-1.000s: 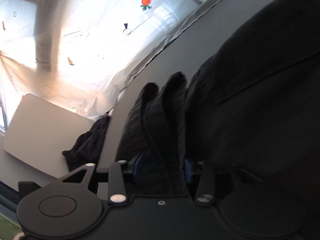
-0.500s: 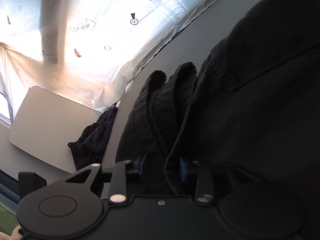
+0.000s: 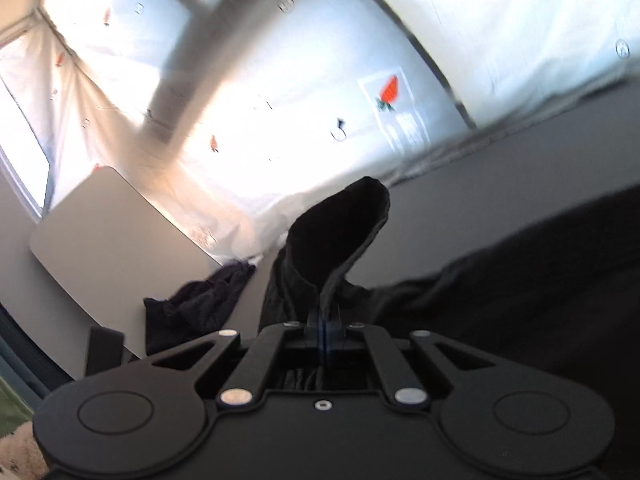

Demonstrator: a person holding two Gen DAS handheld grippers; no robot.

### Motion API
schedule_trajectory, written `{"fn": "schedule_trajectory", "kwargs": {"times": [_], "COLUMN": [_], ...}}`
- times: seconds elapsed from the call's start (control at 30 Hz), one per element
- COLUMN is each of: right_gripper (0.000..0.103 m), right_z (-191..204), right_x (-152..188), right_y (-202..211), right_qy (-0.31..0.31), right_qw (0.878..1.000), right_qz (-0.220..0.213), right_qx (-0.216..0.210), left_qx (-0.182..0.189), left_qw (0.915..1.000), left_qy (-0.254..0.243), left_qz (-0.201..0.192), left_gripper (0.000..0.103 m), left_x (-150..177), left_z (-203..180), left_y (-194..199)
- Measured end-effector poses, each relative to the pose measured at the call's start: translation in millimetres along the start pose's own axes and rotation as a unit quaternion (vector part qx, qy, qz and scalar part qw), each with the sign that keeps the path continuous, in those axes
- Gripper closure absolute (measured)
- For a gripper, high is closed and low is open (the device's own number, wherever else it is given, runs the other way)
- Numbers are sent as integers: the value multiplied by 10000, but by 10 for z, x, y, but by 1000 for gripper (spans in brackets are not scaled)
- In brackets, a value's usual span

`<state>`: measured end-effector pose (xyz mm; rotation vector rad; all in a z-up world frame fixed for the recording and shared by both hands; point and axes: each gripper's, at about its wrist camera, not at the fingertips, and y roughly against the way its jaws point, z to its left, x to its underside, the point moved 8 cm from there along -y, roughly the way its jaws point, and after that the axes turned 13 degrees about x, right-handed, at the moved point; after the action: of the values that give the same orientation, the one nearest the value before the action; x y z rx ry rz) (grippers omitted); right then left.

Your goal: Fold clothes

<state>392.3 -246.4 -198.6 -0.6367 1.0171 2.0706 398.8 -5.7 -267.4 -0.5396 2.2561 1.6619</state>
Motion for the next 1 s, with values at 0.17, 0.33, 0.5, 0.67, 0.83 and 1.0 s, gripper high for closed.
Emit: {"fn": "schedule_trajectory", "kwargs": {"times": [0.17, 0.33, 0.5, 0.67, 0.83, 1.0], "right_gripper": [101, 101, 100, 98, 79, 75], "right_z": [-332, -813, -1359, -1414, -1109, -957], "right_x": [-239, -202, 289, 502, 281, 473], "right_y": [540, 791, 538, 539, 759, 527], "right_qy": [-304, -480, -224, 338, 820, 1196], "right_qw": [9978, 9910, 9673, 9484, 9496, 9606], "right_qz": [-547, -656, 251, 509, -243, 124], "right_qx": [239, 1061, 2514, 3111, 3015, 2507], "left_qx": [1, 84, -161, -467, -618, -761], "left_qw": [9994, 9981, 9952, 9931, 9924, 9906], "left_qy": [-333, -603, -865, -952, -958, -1059], "left_qz": [-122, 96, 422, 494, 461, 420], "left_gripper": [43, 43, 42, 38, 37, 36], "left_x": [55, 260, 399, 460, 466, 480], "left_z": [-271, -519, -677, -765, -793, -843], "left_y": [64, -9, -170, -208, -210, -191]}}
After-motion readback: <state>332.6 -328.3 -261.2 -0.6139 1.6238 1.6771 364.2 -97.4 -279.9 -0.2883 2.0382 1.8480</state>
